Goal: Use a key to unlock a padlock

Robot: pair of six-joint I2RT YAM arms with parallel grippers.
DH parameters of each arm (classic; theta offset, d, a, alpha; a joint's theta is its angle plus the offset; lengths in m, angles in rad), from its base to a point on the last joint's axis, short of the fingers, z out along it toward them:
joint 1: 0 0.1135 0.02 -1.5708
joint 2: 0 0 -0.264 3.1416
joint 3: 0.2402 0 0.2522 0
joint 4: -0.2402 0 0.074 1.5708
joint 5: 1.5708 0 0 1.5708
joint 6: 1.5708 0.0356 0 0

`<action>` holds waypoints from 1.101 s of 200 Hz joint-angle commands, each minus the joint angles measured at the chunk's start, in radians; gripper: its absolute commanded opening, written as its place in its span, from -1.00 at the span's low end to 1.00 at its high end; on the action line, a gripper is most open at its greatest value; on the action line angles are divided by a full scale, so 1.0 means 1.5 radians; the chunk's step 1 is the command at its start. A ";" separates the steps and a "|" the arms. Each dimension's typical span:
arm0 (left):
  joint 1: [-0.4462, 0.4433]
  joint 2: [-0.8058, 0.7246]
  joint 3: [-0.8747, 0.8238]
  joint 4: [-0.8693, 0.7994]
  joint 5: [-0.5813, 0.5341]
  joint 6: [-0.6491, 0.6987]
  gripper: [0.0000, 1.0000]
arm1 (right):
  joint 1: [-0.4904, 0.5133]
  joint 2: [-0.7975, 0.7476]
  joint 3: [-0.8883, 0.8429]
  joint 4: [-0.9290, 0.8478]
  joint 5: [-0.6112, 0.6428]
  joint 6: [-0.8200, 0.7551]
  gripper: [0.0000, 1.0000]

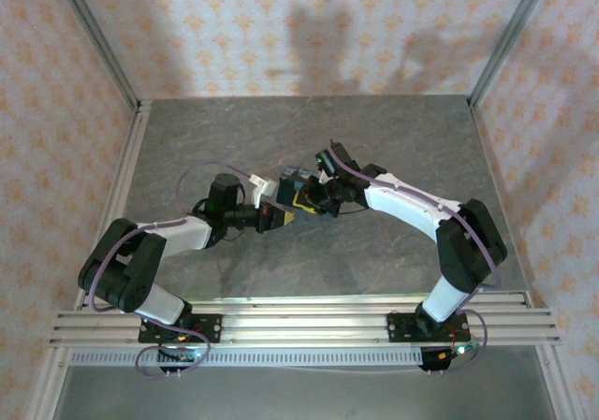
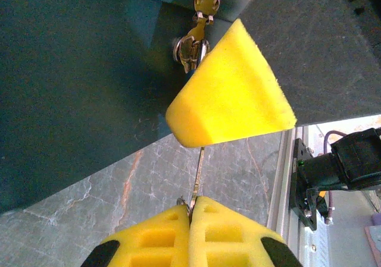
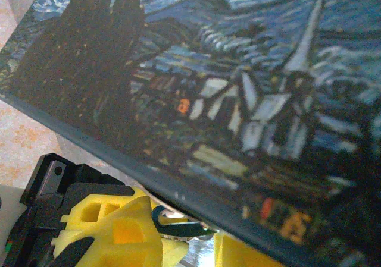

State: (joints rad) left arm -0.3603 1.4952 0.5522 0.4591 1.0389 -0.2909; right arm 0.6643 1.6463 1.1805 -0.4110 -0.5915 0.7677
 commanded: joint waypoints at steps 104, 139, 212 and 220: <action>-0.005 0.020 0.014 0.020 -0.014 -0.004 -1.00 | -0.003 -0.035 -0.011 0.028 0.009 0.005 -1.00; -0.005 0.016 0.000 0.023 -0.016 -0.004 -1.00 | -0.002 -0.034 -0.013 0.029 0.010 0.005 -1.00; -0.002 0.009 -0.007 0.028 -0.019 -0.009 -1.00 | -0.003 -0.037 -0.015 0.026 0.012 0.003 -1.00; -0.002 0.008 -0.004 0.027 -0.019 -0.010 -1.00 | -0.002 -0.038 -0.016 0.028 0.011 0.005 -1.00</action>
State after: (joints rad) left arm -0.3664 1.5146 0.5468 0.4686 1.0183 -0.2981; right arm 0.6640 1.6379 1.1645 -0.4023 -0.5903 0.7712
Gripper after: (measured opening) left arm 0.048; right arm 0.187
